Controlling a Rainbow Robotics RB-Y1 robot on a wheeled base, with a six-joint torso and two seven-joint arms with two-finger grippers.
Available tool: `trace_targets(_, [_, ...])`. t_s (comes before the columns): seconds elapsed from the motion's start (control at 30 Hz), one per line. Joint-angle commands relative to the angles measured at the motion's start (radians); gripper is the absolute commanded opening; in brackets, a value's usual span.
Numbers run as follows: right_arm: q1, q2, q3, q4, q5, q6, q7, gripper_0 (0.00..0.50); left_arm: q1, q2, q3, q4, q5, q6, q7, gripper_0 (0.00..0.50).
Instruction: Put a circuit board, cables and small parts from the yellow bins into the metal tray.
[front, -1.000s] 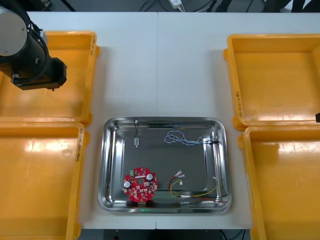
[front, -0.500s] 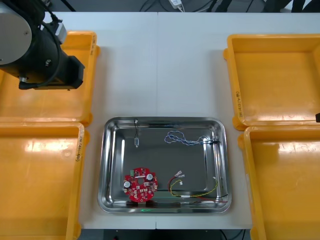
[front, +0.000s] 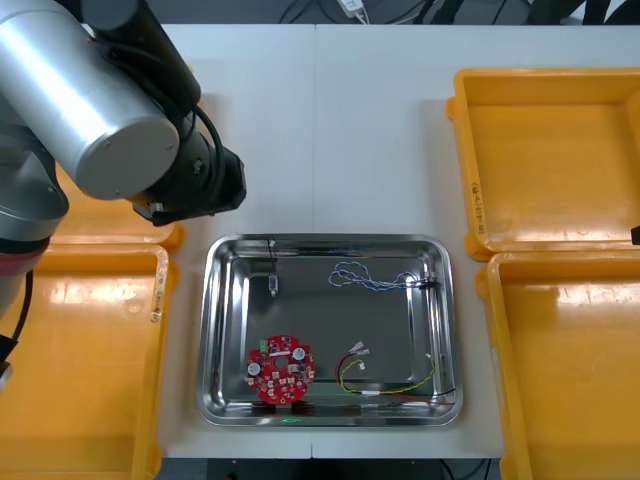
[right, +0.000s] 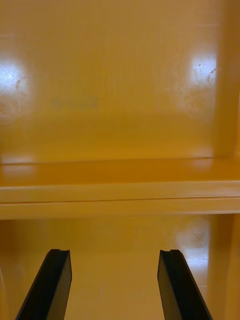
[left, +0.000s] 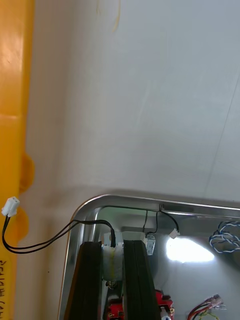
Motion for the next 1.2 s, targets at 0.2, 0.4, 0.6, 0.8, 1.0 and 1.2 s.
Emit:
trace_targets(0.2, [0.008,0.003,-0.036,-0.029,0.003,0.001,0.044,0.500,0.076,-0.037,-0.101,-0.028,-0.066,-0.035,0.015,0.000])
trace_targets(0.4, [0.008,0.003,-0.036,-0.029,0.003,0.001,0.044,0.500,0.121,-0.042,-0.144,-0.028,-0.098,-0.101,0.032,0.000])
trace_targets(0.6, [0.008,0.003,-0.036,-0.029,0.003,0.001,0.044,0.500,0.161,-0.050,-0.174,-0.024,-0.122,-0.150,0.038,0.001])
trace_targets(0.8, [0.008,0.003,-0.036,-0.029,0.003,0.001,0.044,0.500,0.182,-0.051,-0.220,0.019,-0.149,-0.233,0.052,0.000])
trace_targets(1.0, [0.008,0.003,-0.036,-0.029,0.003,0.001,0.044,0.500,0.184,-0.054,-0.242,0.051,-0.164,-0.265,0.054,0.000])
trace_targets(1.2, [0.008,0.003,-0.036,-0.029,0.003,0.001,0.044,0.500,0.185,-0.054,-0.253,0.058,-0.164,-0.273,0.055,0.001])
